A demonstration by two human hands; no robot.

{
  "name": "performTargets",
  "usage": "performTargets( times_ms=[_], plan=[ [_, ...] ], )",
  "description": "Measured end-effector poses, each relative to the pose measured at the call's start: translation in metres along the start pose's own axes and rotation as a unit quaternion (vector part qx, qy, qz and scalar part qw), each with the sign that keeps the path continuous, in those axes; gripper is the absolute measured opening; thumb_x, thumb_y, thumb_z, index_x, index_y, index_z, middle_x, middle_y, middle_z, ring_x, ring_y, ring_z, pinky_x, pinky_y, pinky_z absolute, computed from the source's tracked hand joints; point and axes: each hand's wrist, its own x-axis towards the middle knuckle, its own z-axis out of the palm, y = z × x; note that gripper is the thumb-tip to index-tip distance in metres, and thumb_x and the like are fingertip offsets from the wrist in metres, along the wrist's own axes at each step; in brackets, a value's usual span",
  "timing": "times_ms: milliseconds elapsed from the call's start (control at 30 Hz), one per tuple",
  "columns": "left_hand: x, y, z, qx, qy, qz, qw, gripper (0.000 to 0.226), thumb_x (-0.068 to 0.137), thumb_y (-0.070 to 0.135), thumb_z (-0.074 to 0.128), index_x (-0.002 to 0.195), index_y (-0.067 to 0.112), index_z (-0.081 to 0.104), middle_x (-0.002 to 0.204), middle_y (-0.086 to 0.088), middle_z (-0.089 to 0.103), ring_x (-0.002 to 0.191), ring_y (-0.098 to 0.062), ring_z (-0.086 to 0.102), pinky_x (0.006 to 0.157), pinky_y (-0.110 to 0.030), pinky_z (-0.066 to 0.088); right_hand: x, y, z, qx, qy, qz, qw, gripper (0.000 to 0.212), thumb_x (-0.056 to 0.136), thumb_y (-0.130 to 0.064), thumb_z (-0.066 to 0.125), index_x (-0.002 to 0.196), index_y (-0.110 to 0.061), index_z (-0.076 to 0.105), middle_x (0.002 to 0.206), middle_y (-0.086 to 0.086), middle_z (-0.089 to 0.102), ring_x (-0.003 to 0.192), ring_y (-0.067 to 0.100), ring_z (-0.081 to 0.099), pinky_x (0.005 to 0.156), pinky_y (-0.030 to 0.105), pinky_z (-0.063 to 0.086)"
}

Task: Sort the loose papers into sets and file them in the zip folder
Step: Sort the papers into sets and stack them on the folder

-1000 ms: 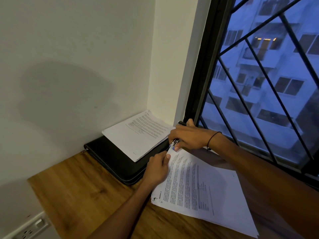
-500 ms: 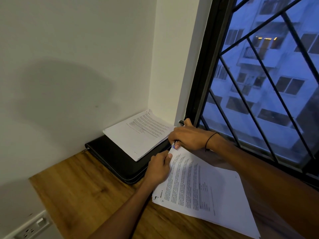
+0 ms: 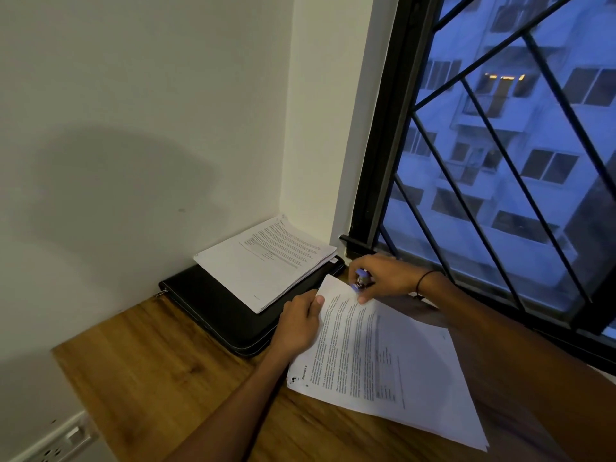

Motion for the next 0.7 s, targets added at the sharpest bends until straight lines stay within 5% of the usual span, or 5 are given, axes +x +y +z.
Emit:
performTargets(
  times_ms=[133, 267, 400, 600, 700],
  plan=[
    [0.002, 0.0, -0.007, -0.049, -0.023, -0.012, 0.998, 0.033, 0.108, 0.033, 0.045, 0.088, 0.015, 0.063, 0.082, 0.003, 0.069, 0.077, -0.011, 0.067, 0.07, -0.033, 0.054, -0.012, 0.016, 0.022, 0.116, 0.02, 0.06, 0.991, 0.028, 0.073, -0.034, 0.087, 0.081, -0.026, 0.061, 0.085, -0.003, 0.068, 0.087, 0.023, 0.068, 0.084, 0.044, 0.059],
    [0.01, 0.011, -0.022, -0.089, -0.057, -0.002, 0.994, 0.04, 0.106, 0.038, 0.052, 0.074, 0.014, 0.054, 0.066, 0.009, 0.055, 0.061, -0.004, 0.05, 0.064, -0.027, 0.04, -0.021, 0.025, 0.013, 0.182, 0.0, 0.005, 0.983, 0.036, 0.079, -0.028, 0.085, 0.065, -0.023, 0.053, 0.081, 0.016, 0.067, 0.088, 0.039, 0.068, 0.084, 0.047, 0.057],
    [0.023, 0.023, -0.06, -0.103, -0.17, -0.033, 0.98, 0.05, 0.09, 0.065, 0.063, 0.12, 0.026, 0.071, 0.11, 0.015, 0.074, 0.101, -0.005, 0.07, 0.089, -0.027, 0.054, -0.023, 0.036, 0.005, 0.239, 0.081, 0.028, 0.967, 0.042, 0.081, -0.022, 0.085, 0.07, -0.004, 0.049, 0.076, 0.02, 0.059, 0.074, 0.032, 0.063, 0.076, 0.044, 0.054],
    [0.039, 0.023, -0.126, -0.126, -0.122, -0.109, 0.978, 0.035, 0.089, 0.039, 0.078, 0.117, 0.021, 0.069, 0.103, 0.0, 0.079, 0.097, -0.017, 0.076, 0.085, -0.029, 0.06, -0.013, 0.033, 0.016, 0.466, 0.162, 0.152, 0.857, 0.023, 0.089, -0.006, 0.076, 0.102, -0.005, 0.057, 0.101, 0.016, 0.072, 0.045, 0.01, 0.037, 0.041, 0.024, 0.03],
    [0.047, 0.01, -0.132, -0.106, -0.115, -0.155, 0.975, 0.027, 0.095, 0.039, 0.071, 0.113, 0.018, 0.07, 0.109, -0.003, 0.077, 0.099, -0.019, 0.075, 0.084, -0.027, 0.06, 0.0, 0.024, 0.027, 0.531, 0.183, 0.17, 0.81, 0.024, 0.095, 0.001, 0.066, 0.116, 0.008, 0.059, 0.08, 0.014, 0.07, 0.04, 0.008, 0.034, 0.037, 0.021, 0.028]
  ],
)
